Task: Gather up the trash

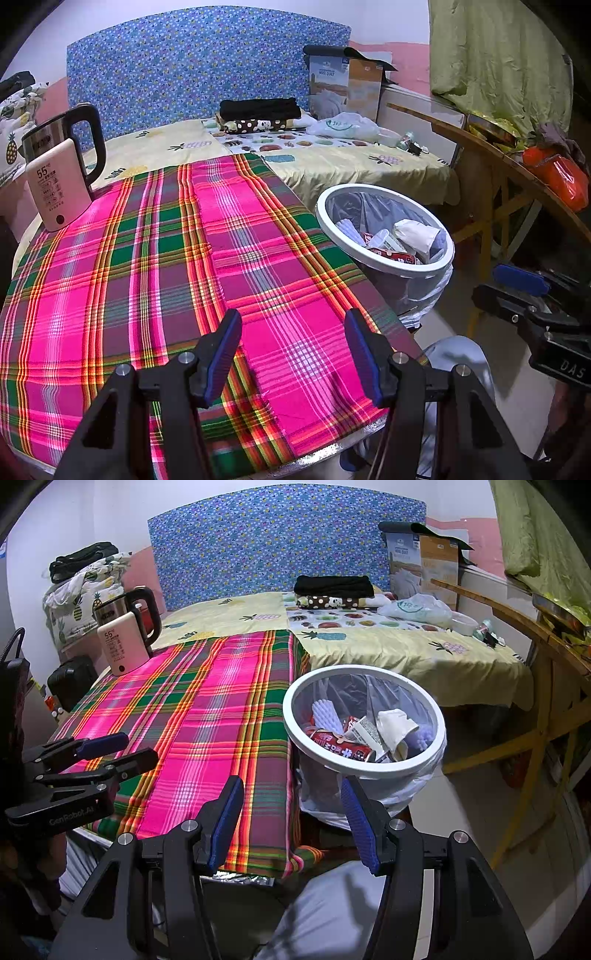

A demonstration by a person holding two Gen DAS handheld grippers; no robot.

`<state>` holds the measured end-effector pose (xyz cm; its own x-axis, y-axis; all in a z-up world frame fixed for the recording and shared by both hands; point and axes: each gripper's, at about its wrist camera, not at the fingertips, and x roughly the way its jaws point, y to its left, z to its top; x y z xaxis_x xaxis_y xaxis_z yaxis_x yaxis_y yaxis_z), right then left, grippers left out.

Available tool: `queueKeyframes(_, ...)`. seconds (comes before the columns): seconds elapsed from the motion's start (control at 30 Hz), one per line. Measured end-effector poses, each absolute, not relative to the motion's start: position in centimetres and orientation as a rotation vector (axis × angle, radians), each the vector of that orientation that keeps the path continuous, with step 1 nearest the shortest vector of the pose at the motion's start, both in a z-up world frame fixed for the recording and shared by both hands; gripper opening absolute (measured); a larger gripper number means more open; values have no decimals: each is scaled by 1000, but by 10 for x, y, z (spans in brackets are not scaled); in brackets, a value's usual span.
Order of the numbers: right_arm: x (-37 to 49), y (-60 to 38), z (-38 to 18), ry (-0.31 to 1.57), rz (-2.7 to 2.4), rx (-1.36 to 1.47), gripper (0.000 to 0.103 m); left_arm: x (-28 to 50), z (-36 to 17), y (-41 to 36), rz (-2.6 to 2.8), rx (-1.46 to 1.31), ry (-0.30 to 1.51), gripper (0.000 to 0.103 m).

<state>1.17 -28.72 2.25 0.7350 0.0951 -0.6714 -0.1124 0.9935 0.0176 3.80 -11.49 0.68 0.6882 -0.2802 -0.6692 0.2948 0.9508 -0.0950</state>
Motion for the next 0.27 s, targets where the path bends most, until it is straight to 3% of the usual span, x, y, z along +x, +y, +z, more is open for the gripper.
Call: queueKeyframes(0.27,12,-288,23,737,114,-25,56,39,5,-115,-320,14,748,60)
